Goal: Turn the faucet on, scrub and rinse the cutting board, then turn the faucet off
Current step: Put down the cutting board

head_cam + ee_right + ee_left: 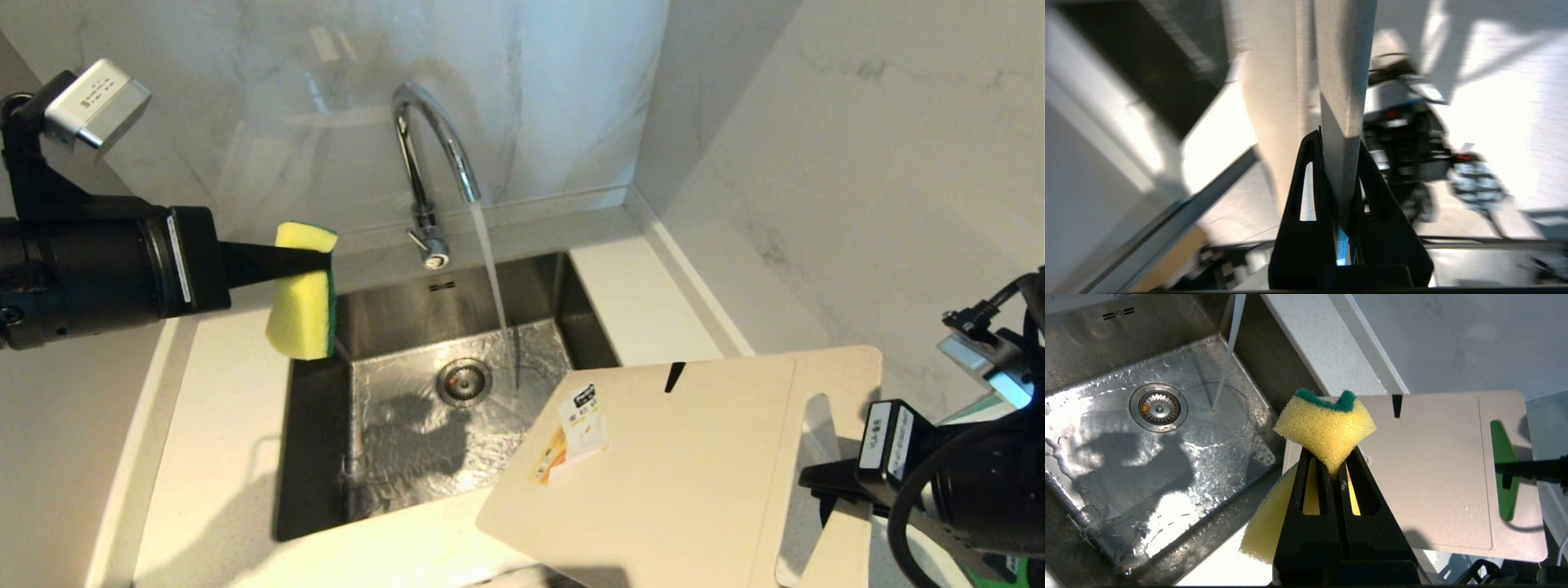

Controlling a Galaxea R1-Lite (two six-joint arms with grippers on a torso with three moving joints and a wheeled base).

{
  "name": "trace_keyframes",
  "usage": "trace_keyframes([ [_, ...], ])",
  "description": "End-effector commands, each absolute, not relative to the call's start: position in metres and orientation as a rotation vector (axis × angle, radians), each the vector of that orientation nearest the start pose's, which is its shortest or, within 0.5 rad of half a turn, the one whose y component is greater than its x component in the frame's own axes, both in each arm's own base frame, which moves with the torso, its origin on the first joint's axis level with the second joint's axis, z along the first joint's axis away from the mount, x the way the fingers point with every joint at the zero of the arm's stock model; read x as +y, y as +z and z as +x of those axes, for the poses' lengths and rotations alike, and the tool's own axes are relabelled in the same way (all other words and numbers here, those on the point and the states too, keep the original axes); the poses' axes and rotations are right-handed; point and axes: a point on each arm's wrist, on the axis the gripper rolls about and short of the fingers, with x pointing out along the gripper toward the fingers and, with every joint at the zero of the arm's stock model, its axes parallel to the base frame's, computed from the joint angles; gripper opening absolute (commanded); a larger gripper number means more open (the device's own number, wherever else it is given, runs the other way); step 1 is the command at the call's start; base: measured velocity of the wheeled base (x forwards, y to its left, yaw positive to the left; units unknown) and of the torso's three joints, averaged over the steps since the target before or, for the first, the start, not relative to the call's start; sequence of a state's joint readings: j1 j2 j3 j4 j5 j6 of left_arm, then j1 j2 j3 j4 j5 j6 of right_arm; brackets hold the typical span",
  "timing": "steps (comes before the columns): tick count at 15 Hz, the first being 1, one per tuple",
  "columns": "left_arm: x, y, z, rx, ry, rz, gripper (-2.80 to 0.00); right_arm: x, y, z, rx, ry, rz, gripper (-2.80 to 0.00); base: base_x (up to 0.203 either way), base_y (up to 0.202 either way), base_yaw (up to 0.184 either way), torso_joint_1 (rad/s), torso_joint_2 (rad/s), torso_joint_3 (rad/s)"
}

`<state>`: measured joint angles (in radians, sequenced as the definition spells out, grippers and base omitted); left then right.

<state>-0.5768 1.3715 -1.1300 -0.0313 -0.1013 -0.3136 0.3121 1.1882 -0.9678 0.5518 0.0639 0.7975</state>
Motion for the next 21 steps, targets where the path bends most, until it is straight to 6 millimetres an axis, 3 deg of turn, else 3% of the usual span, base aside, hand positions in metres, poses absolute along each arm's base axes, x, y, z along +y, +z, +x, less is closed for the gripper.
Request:
trace_keyframes([
  [1,-0.126,0.303,0.190,0.315,-0.637,-0.252,-2.80,0.044,0.235,0.131,0.912,0.002,0.627,-2.80,0.000,0.000,0.000,0.000,0.00,0.000],
  [5,-0.126,0.303,0.189,0.321,-0.635,-0.264,-2.80,0.040,0.211,0.120,0.983,-0.012,0.562,-2.80,0.000,0.000,0.000,0.000,0.00,0.000],
  [10,-0.126,0.303,0.189,0.322,-0.639,-0.265,-2.80,0.039,0.195,0.118,1.034,-0.042,0.526,-2.80,0.000,0.000,0.000,0.000,0.00,0.000],
  [13,-0.126,0.296,0.189,0.342,-0.631,-0.258,-2.80,0.040,0.182,0.130,1.023,-0.056,0.515,-2.80,0.000,0.000,0.000,0.000,0.00,0.000],
  [17,-0.126,0.296,0.189,0.345,-0.627,-0.253,-2.80,0.047,0.159,0.160,1.018,-0.150,0.476,-2.80,0.000,0.000,0.000,0.000,0.00,0.000],
  [21,-0.124,0.298,0.187,0.339,-0.624,-0.252,-2.80,0.051,0.137,0.172,1.045,-0.163,0.468,-2.80,0.000,0.000,0.000,0.000,0.00,0.000],
])
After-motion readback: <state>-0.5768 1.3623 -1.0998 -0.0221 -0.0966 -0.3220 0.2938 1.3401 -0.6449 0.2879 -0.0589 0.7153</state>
